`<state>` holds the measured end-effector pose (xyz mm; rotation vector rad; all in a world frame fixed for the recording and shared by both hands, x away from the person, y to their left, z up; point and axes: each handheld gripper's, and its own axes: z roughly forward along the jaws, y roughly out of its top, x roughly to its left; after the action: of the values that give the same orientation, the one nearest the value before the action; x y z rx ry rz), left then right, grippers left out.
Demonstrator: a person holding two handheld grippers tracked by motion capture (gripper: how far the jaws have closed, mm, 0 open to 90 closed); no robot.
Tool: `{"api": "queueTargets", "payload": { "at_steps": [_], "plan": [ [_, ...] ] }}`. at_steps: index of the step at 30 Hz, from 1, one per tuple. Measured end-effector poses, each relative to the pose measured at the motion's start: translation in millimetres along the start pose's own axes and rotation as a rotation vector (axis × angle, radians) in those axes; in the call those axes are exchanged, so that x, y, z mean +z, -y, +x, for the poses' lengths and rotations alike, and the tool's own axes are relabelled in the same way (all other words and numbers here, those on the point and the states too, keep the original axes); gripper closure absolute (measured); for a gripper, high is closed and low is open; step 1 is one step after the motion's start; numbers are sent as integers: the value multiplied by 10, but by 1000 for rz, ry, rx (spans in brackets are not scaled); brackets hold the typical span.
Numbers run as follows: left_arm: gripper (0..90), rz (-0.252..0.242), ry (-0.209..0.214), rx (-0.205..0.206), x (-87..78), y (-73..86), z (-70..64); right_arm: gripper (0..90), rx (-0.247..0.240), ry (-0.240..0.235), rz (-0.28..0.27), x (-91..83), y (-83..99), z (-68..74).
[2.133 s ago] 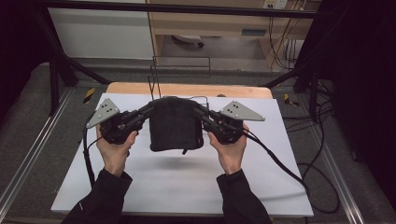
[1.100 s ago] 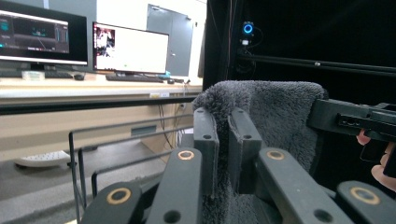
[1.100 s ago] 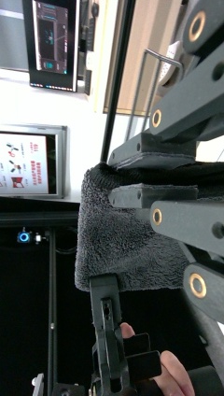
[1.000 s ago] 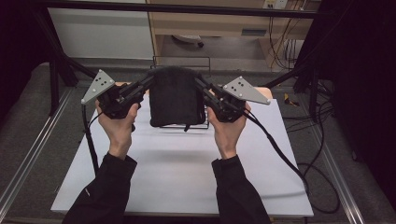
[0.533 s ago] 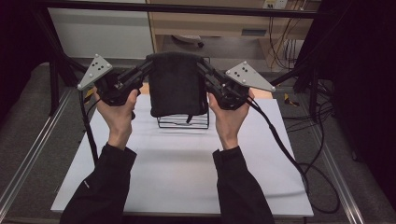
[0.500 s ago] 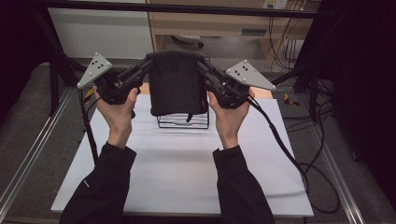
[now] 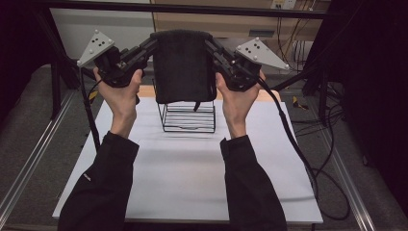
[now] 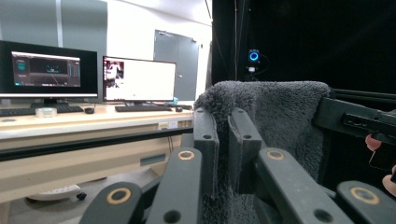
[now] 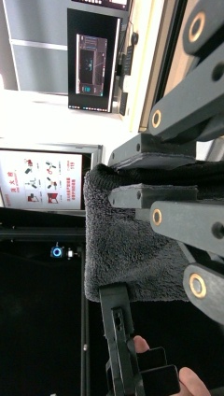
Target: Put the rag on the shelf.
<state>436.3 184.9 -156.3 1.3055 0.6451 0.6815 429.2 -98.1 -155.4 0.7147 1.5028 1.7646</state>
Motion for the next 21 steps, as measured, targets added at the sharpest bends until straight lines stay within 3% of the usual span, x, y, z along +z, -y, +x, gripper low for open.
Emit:
{"api": "queueTargets", "payload": {
  "at_steps": [10, 15, 21],
  "plan": [
    [830, 14, -28, 1, 161, -159, 113, 813, 2, 11, -2, 173, -139, -97],
    [831, 24, -47, 27, 241, -239, 155, 813, -7, 21, -3, 256, -198, -135],
    [830, 14, -64, 14, 355, -322, 236, 814, -3, 33, -7, 373, -264, -179]
  ]
}}
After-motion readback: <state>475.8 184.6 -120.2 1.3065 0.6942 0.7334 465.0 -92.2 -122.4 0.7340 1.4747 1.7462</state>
